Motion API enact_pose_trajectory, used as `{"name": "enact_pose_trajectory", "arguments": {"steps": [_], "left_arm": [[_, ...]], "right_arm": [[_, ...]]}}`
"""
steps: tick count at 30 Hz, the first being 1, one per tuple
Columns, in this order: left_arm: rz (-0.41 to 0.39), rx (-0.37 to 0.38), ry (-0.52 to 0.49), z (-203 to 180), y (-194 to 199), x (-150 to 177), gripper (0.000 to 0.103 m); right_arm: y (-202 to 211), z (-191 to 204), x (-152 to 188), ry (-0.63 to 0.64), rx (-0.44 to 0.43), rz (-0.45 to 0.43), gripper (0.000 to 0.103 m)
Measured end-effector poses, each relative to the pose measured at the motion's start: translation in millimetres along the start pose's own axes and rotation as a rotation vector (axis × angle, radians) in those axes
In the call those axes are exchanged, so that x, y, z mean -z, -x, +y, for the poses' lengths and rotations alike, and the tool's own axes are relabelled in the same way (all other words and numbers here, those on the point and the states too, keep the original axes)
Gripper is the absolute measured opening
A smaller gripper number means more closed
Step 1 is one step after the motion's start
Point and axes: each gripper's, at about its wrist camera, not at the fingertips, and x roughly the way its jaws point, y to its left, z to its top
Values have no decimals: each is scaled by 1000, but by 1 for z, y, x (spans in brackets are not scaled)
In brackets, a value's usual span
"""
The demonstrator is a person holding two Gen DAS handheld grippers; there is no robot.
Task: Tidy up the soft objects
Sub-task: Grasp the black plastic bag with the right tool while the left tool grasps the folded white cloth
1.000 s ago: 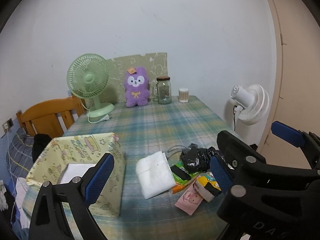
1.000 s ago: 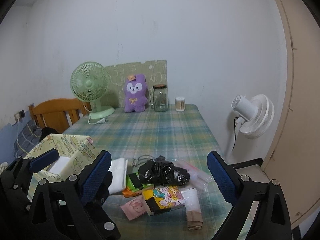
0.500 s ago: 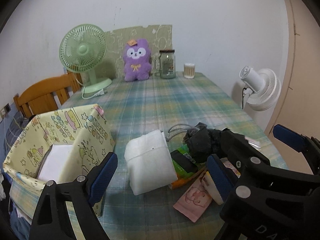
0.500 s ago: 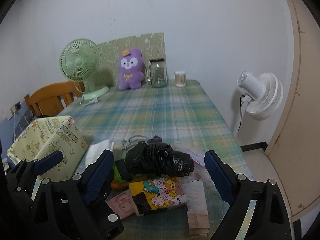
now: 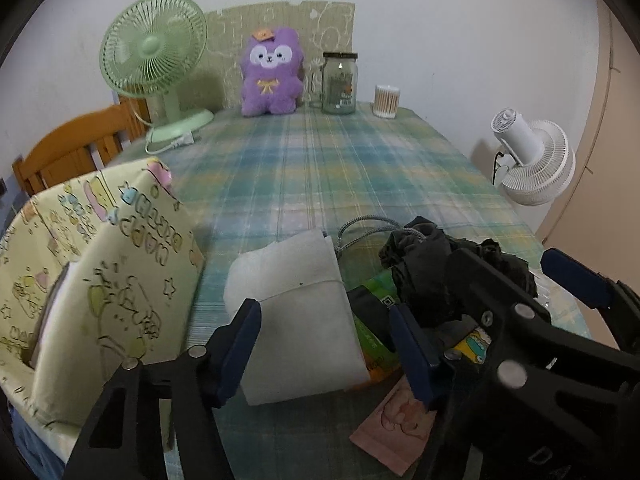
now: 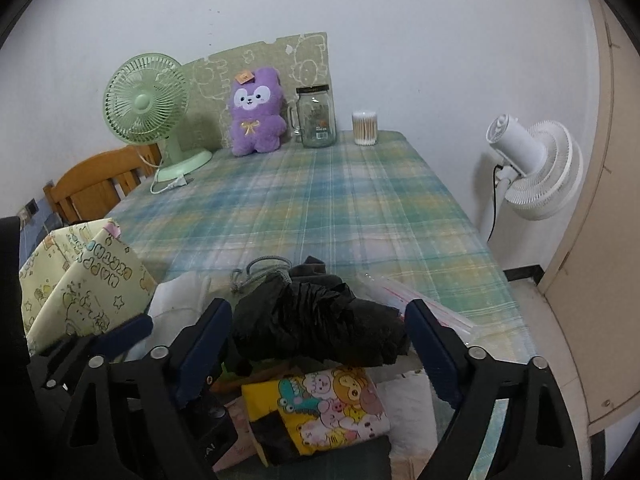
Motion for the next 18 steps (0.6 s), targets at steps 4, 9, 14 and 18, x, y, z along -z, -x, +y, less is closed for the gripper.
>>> {"name": "enact_pose_trajectory", "arguments": {"steps": [4, 9, 14, 18], "left_arm": [[20, -1, 5, 1, -9, 0, 59], [33, -15, -17, -3, -16, 0, 56], [32, -20, -20, -4, -17, 0, 42], [30, -25, -19, -3, -16, -2, 31]], "right_arm": [[-14, -3, -1, -13, 10, 29, 87], [-31, -5, 1, -28, 1, 81, 80], [-35, -5, 4, -55, -11, 91, 68], [-31, -2, 3, -51, -9, 84, 53]]}}
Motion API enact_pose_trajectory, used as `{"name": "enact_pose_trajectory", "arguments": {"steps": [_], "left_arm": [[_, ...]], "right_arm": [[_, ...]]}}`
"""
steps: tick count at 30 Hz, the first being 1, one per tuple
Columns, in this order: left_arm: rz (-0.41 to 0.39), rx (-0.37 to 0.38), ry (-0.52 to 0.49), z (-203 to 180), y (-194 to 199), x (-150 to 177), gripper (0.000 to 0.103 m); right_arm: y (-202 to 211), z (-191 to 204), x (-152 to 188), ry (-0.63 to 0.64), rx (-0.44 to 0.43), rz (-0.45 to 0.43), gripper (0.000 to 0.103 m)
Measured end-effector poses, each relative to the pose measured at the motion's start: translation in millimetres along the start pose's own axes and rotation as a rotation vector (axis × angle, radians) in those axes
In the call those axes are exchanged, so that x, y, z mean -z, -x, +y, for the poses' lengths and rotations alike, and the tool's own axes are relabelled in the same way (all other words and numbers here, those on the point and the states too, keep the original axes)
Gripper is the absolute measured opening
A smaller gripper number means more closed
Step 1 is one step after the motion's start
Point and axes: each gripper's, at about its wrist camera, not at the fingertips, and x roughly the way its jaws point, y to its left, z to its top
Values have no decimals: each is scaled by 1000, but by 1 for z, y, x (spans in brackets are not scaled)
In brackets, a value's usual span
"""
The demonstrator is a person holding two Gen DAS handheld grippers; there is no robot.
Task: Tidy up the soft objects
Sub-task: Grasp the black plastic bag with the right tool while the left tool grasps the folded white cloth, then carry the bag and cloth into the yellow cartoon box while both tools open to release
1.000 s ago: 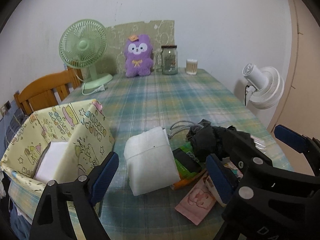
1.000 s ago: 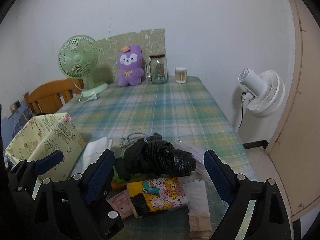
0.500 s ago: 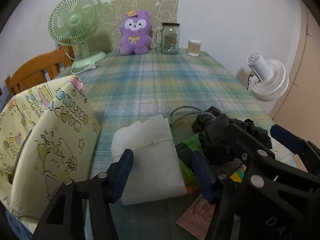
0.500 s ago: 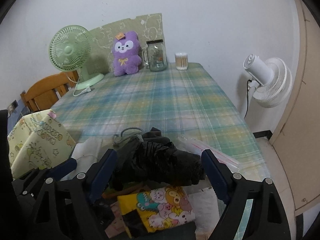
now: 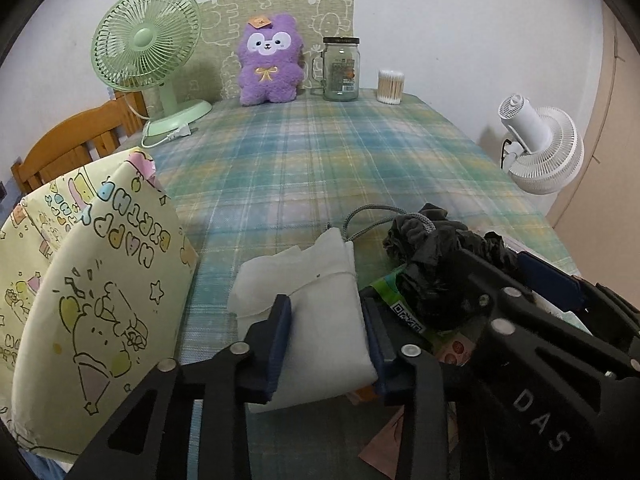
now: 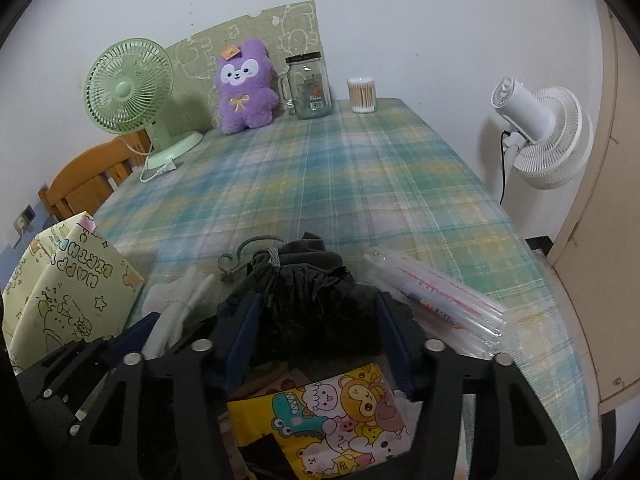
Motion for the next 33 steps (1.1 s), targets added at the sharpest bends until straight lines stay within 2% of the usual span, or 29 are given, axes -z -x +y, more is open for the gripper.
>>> {"name": "enact_pose_trajectory", "arguments": {"steps": [2, 4, 8, 20, 33], "left_arm": [[-19, -11, -12, -1, 5, 0, 27], [-53, -30, -48, -6, 11, 0, 24], [-85, -16, -77, -13, 21, -3, 23], [-100, 60, -54, -12, 48, -18, 22], [-168, 91, -66, -5, 87, -37, 22]], "right_arm": [[3, 1, 0, 1, 1, -11, 46], [6, 2, 0, 5, -2, -20, 43], [14, 6, -2, 17, -10, -41, 40], [48, 11, -17, 12, -4, -105, 40], [92, 26, -37, 19, 13, -191, 40]]}}
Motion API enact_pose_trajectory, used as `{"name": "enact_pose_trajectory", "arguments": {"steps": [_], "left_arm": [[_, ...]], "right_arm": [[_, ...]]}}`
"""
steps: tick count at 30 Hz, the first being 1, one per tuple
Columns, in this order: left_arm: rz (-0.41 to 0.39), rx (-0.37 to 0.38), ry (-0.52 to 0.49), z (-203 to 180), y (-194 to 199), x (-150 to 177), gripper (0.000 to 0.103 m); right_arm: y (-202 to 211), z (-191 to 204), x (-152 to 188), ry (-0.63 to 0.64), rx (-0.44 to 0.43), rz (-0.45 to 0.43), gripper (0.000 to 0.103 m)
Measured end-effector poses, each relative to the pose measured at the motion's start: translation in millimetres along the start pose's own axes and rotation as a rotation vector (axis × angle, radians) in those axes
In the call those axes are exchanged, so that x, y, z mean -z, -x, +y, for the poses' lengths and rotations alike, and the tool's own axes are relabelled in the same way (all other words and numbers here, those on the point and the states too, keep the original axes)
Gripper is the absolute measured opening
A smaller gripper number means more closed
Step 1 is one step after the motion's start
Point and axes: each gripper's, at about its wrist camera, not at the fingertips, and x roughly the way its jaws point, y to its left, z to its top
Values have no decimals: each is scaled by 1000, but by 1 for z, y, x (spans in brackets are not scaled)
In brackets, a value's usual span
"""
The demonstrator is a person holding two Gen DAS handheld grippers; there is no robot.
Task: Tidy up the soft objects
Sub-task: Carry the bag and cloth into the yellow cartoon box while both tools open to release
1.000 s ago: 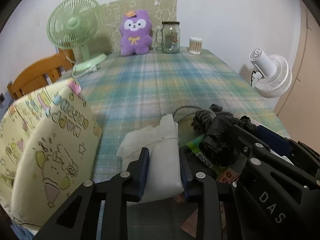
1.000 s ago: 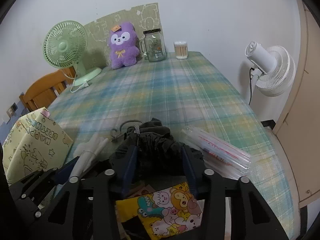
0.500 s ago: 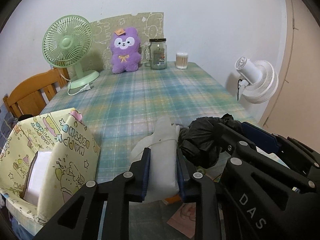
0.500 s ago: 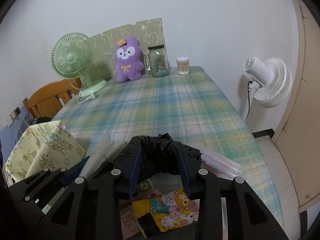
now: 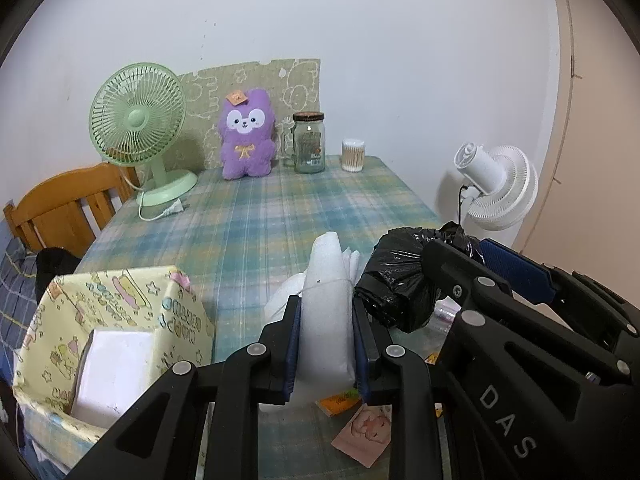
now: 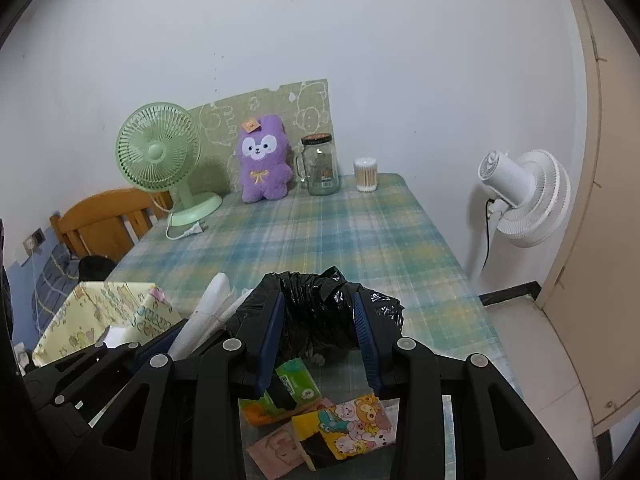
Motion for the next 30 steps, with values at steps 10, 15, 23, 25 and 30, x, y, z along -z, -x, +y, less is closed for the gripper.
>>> {"name": "enact_pose_trajectory", "arguments": {"steps": [10, 15, 23, 25, 30], "left_arm": [[-56, -11, -22, 20, 26, -18, 22], [-77, -31, -18, 37, 38, -20, 22], [-99, -76, -15, 66, 50, -19, 22], [-106, -90, -13, 73, 53, -18, 22], [-106, -123, 0, 92, 55, -15, 22]], "right_arm": [[18, 24, -21, 25, -6, -47, 40], [21, 43, -27, 41, -27, -50, 40], [23, 78, -30, 70, -71, -59, 40], [23, 85, -30, 76, -86, -60, 40], [16, 108, -29, 95, -130, -54, 39]]}}
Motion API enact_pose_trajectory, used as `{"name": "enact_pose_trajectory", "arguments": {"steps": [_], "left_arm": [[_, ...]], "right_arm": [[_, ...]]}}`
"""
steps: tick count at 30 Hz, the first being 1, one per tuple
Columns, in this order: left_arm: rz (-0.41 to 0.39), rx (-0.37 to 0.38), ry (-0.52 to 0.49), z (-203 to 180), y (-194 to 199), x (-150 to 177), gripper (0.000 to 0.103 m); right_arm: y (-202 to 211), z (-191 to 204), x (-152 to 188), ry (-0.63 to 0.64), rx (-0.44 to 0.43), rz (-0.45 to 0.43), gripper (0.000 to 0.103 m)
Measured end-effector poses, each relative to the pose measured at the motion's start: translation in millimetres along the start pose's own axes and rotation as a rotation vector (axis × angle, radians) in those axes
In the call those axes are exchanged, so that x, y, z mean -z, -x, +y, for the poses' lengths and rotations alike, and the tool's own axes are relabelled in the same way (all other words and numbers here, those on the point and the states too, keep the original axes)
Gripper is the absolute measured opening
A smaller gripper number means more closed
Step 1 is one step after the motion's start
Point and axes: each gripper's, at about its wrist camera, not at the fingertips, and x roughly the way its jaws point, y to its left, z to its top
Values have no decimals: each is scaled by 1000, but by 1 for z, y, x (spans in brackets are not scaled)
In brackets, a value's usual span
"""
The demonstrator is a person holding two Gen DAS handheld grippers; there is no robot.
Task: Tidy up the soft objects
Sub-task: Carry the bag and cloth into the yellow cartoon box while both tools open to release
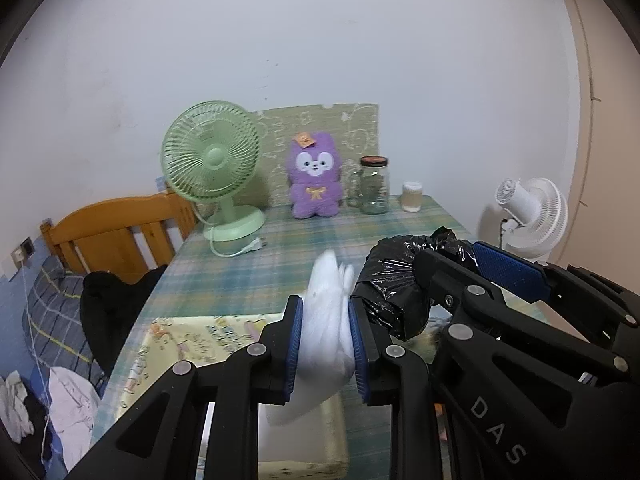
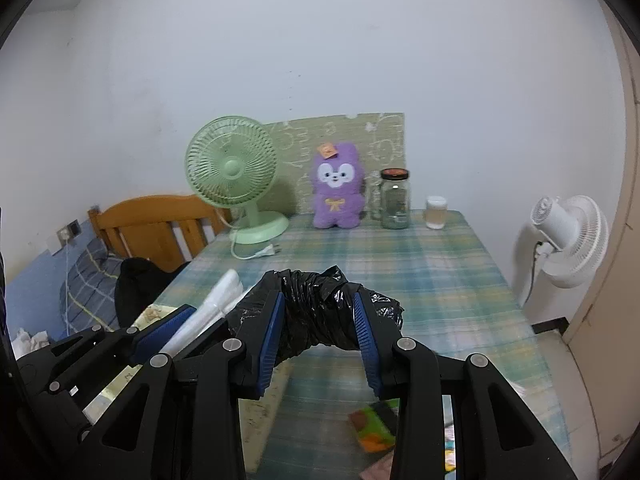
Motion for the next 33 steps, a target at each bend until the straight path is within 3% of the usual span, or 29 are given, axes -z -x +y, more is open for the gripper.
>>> {"name": "enact_pose_trajectory", "arguments": {"steps": [21, 30, 33], "left_arm": [[82, -106, 58, 77, -22, 28, 22], [178, -190, 46, 101, -41, 45, 46], [216, -186, 59, 109, -46, 51, 57]], "right_arm": [[-52, 75, 16, 80, -117, 91, 39], [-77, 97, 29, 117, -171, 123, 40], [-86, 104, 33, 132, -182, 142, 48]]}}
